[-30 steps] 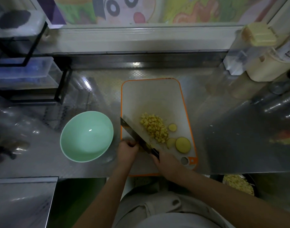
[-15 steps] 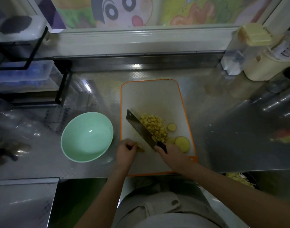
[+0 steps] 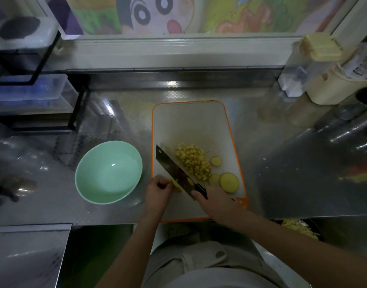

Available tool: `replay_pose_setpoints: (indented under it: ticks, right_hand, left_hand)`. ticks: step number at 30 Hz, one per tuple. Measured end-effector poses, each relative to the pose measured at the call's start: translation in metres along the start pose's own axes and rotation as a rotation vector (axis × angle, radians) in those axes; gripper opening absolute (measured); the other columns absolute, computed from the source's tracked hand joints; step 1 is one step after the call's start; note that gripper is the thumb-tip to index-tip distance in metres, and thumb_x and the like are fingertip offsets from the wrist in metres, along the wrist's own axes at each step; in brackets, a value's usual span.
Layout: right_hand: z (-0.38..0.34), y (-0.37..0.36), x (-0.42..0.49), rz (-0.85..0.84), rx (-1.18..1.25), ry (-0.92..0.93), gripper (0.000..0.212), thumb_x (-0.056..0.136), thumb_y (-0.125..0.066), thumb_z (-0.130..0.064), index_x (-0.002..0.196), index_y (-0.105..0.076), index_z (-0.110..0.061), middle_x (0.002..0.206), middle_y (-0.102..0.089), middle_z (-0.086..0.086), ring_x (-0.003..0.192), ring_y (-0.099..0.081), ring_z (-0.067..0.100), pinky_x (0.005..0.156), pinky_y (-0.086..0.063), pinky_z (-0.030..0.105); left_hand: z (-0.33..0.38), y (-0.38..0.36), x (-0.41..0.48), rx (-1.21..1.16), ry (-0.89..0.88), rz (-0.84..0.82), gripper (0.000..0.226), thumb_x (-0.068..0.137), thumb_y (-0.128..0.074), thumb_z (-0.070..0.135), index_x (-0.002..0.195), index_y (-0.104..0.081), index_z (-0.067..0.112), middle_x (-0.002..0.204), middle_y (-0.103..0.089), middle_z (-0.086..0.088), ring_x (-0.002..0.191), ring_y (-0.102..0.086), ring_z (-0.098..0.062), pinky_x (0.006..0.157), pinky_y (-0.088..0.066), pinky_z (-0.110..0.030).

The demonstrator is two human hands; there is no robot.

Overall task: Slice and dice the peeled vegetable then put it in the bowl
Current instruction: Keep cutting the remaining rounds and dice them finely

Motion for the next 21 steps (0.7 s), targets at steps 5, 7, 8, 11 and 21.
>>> replay_pose_setpoints:
  ticks: [5,7,8,11,21]
  right_hand:
    - [-0.008,0.002,-0.004,-0.038,-0.085,-0.004,0.042,0.097,-0.042,-0.045,0.066,-0.042,-0.016,0.062,-0.039,-0.004,0.056,-0.042,0.009,0.048,-0.032,0.02]
    - [-0.012,0.004,-0.007,-0.039,-0.121,-0.002,0.044,0.098,-0.041,-0.044,0.061,-0.035,-0.02,0.061,-0.037,-0.005,0.051,-0.035,0.003,0.043,-0.026,0.014]
    - [-0.014,0.005,-0.008,-0.046,-0.122,-0.002,0.044,0.098,-0.041,-0.043,0.061,-0.034,-0.02,0.06,-0.037,-0.006,0.051,-0.035,0.002,0.041,-0.026,0.014]
    - [-0.018,0.007,-0.012,-0.066,-0.126,0.0,0.044,0.099,-0.04,-0.042,0.061,-0.033,-0.021,0.061,-0.036,-0.007,0.051,-0.034,0.002,0.04,-0.027,0.015]
    - [-0.028,0.002,-0.013,-0.081,-0.168,0.049,0.037,0.1,-0.037,-0.039,0.098,-0.059,-0.01,0.069,-0.046,-0.002,0.078,-0.055,0.02,0.053,-0.036,0.026]
  left_hand:
    - [0.002,0.0,-0.001,-0.001,0.0,0.003,0.028,0.079,-0.063,-0.002,0.061,-0.051,0.016,0.063,-0.052,0.001,0.061,-0.047,-0.006,0.052,-0.036,-0.006]
    - [-0.002,-0.001,0.0,-0.015,0.011,0.002,0.028,0.079,-0.063,-0.001,0.06,-0.051,0.016,0.063,-0.052,0.0,0.06,-0.048,-0.009,0.051,-0.036,-0.008]
    - [-0.004,-0.002,0.001,-0.018,0.019,0.0,0.027,0.079,-0.063,-0.001,0.06,-0.052,0.015,0.063,-0.052,-0.002,0.061,-0.048,-0.01,0.051,-0.035,-0.008]
    - [-0.009,-0.003,0.004,-0.013,0.039,-0.006,0.019,0.079,-0.062,0.001,0.064,-0.055,0.009,0.067,-0.054,-0.005,0.063,-0.049,-0.013,0.051,-0.035,-0.008]
    - [-0.008,-0.004,0.005,-0.011,0.092,-0.032,0.018,0.08,-0.064,0.002,0.066,-0.057,0.01,0.063,-0.053,0.0,0.06,-0.048,-0.008,0.049,-0.037,-0.007]
Point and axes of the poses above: each hand's wrist, its own x-axis towards the middle knuckle, its own y-axis out of the back of the hand, z = x × y, the point moved 10 cm from there along x, towards the middle knuckle
